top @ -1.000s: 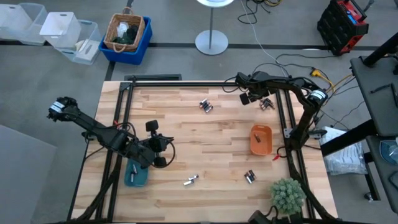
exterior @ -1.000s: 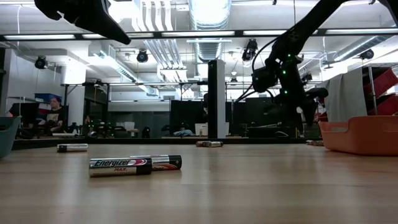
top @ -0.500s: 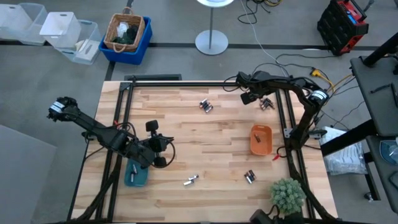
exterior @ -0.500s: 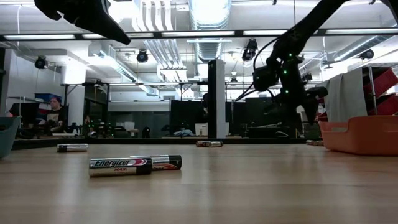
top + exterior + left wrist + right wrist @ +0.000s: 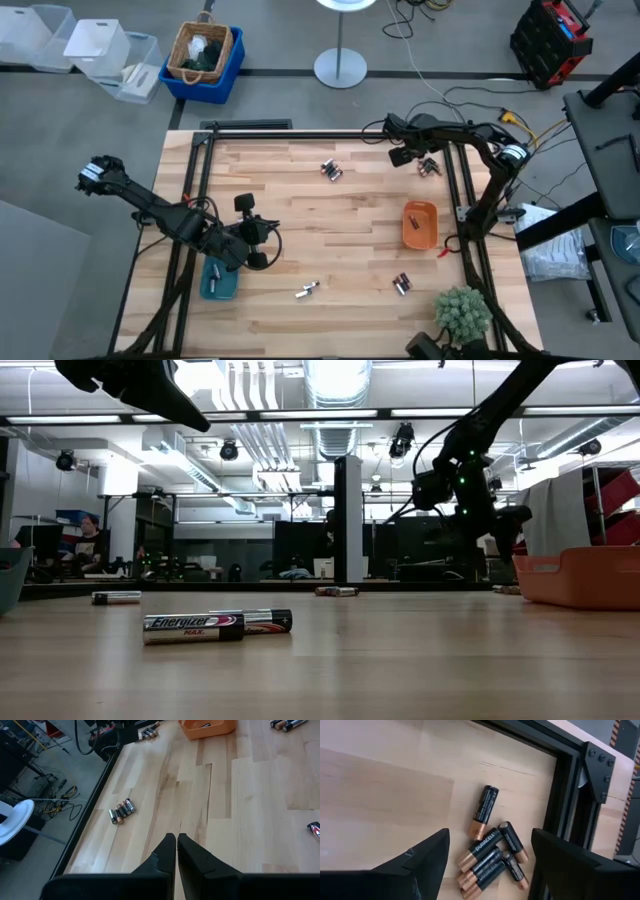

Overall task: Sort batteries
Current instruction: Put the black battery into the orange bin

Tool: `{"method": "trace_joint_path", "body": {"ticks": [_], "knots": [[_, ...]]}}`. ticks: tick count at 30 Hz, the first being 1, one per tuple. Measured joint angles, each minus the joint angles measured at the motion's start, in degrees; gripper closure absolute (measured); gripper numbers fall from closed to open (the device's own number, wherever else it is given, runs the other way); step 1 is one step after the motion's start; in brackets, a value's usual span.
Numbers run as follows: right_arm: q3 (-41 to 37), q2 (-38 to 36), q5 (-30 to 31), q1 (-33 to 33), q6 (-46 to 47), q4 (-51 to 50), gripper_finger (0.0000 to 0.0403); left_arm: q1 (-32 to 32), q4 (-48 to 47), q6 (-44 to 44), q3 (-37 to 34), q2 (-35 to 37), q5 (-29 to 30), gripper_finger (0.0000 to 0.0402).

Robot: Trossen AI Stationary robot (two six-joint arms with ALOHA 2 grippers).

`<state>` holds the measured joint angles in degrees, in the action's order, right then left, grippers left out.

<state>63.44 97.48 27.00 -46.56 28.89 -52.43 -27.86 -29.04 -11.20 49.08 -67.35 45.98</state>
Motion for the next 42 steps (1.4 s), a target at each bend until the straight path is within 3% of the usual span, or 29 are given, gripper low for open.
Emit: {"method": "trace_joint_path", "body": {"ticks": [8,22,42], "knots": [[-2.2,-1.5,-0.4,-0.4,-0.2,4.6,0.0118,0.0,0.0,0.0,0.0,0.0,0.0,0.0402],[-6.1,-1.5,-4.0,-1.9,-1.2,11.1,0.0156,0.0,0.0,0.0,0.0,0.0,0.0,0.0402],[-7.0,-1.5,-6.5,-5.7,-2.9,15.3,0.0147,0.0,0.0,0.2,0.0,0.0,0.0,0.0402]]}}
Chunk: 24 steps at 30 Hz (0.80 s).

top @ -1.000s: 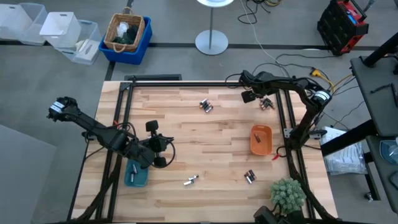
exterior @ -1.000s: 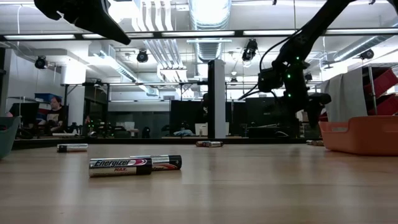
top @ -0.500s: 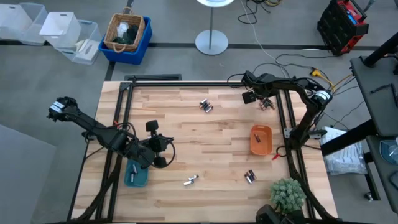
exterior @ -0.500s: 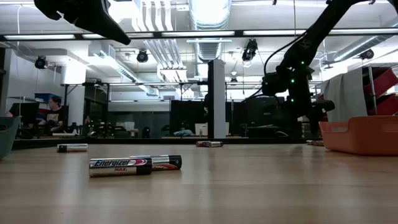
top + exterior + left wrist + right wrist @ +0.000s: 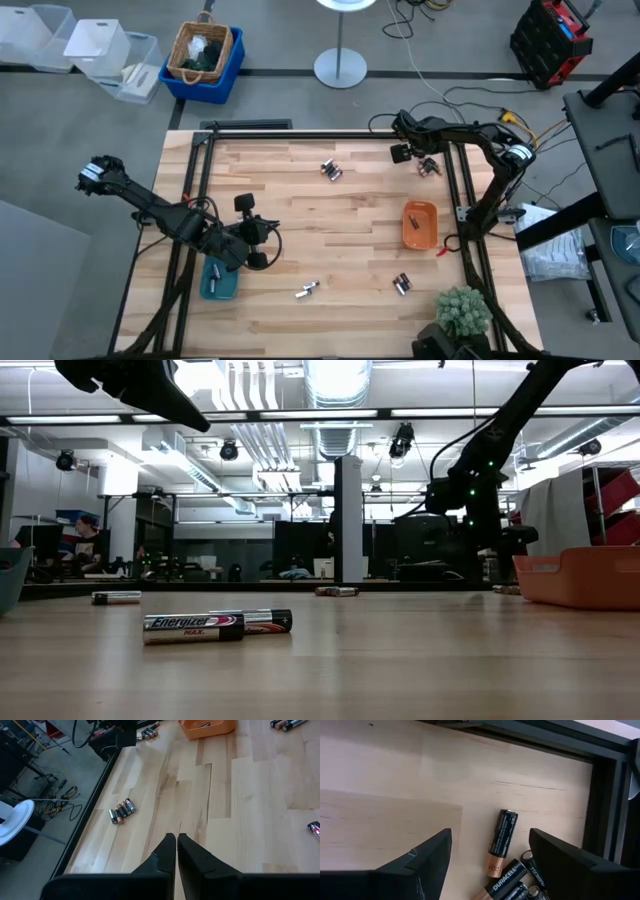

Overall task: Sort batteries
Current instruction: Put the black battery into the orange bin

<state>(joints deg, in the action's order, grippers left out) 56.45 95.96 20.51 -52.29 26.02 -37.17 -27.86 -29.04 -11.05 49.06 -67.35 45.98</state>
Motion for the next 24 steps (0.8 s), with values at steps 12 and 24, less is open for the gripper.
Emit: {"method": "trace_joint_path", "body": {"ticks": [12,24], "knots": [[-1.7,0.0,-2.4,-0.6,-0.1,1.9,0.0175,0.0,0.0,0.0,0.0,0.0,0.0,0.0402],[-2.2,0.0,-1.3,-0.6,-0.1,2.2,0.0208,0.0,0.0,0.0,0.0,0.0,0.0,0.0402]]}}
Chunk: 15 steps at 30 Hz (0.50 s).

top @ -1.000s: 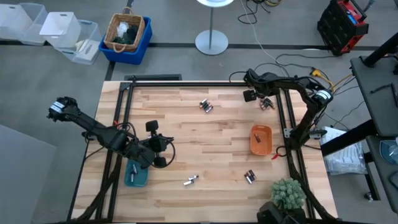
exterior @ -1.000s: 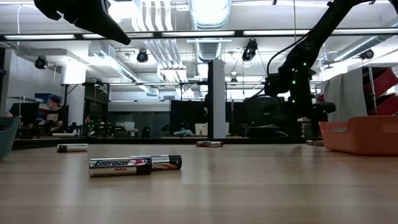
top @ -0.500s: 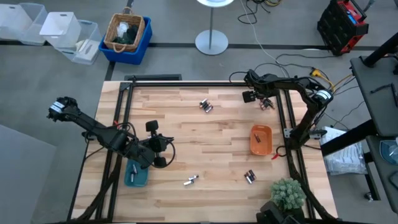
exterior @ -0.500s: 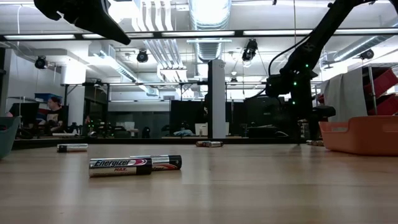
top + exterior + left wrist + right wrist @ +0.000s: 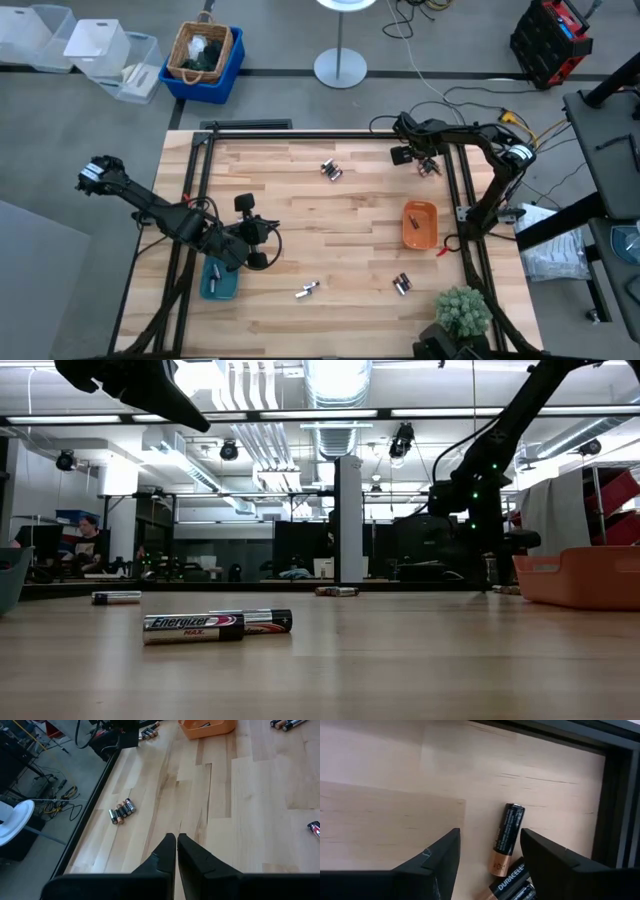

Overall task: Sort batteries
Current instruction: Put the black battery into the orange bin

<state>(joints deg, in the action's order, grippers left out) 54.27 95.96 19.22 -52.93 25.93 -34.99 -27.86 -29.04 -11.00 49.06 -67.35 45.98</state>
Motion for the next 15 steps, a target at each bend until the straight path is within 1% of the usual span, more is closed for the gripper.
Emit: {"method": "trace_joint_path", "body": {"ticks": [15], "knots": [[-0.1,0.0,-3.7,-0.1,-1.9,0.1,0.0264,0.0,0.0,0.3,0.0,0.0,0.1,0.0402]]}}
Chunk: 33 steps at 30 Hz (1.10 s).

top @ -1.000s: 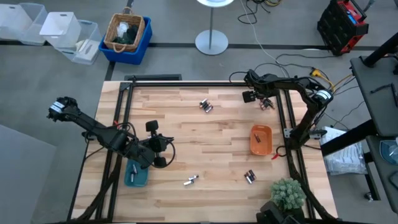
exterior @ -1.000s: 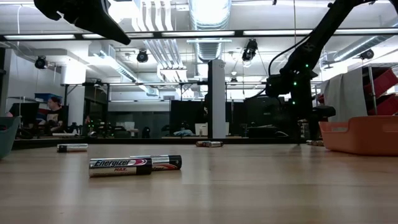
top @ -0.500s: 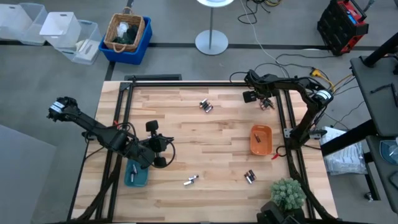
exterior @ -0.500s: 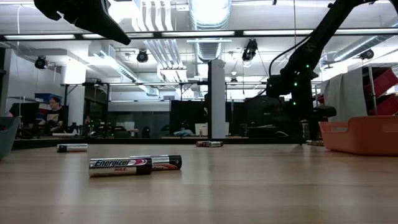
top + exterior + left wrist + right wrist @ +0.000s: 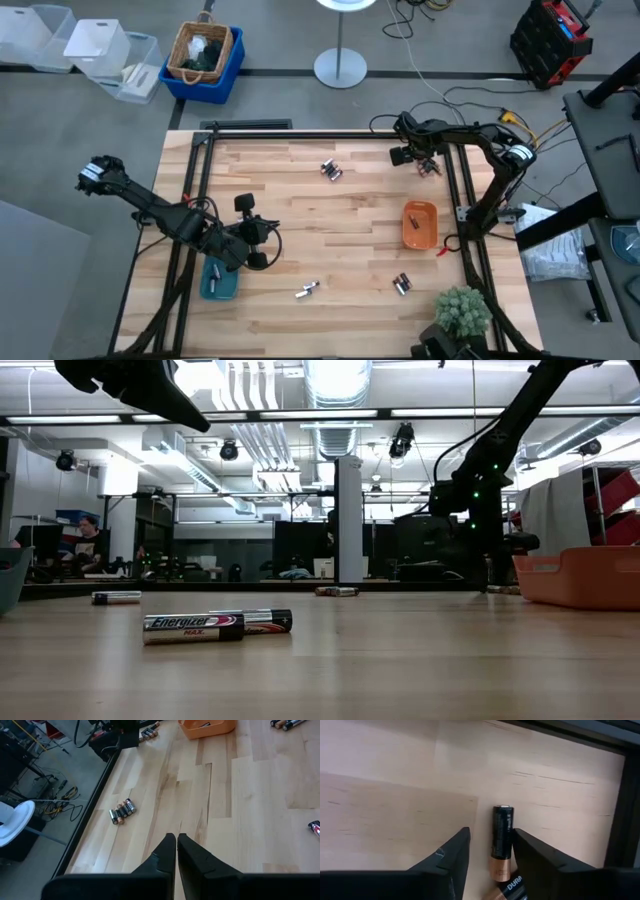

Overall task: Sort batteries
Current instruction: Put the black battery into the orange bin

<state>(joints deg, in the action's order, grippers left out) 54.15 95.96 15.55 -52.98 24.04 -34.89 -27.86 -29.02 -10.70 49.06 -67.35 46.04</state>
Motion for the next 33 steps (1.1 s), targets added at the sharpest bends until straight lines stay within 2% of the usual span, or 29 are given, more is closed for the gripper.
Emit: {"method": "trace_joint_path", "body": {"ticks": [19,33], "knots": [[0.0,0.0,-1.4,0.1,-2.2,-0.8,0.034,0.0,0.0,0.0,0.0,0.0,0.0,0.0402],[0.0,0.0,-1.4,0.1,-2.1,-0.8,0.0348,0.0,0.0,0.0,0.0,0.0,0.0,0.0402]]}}
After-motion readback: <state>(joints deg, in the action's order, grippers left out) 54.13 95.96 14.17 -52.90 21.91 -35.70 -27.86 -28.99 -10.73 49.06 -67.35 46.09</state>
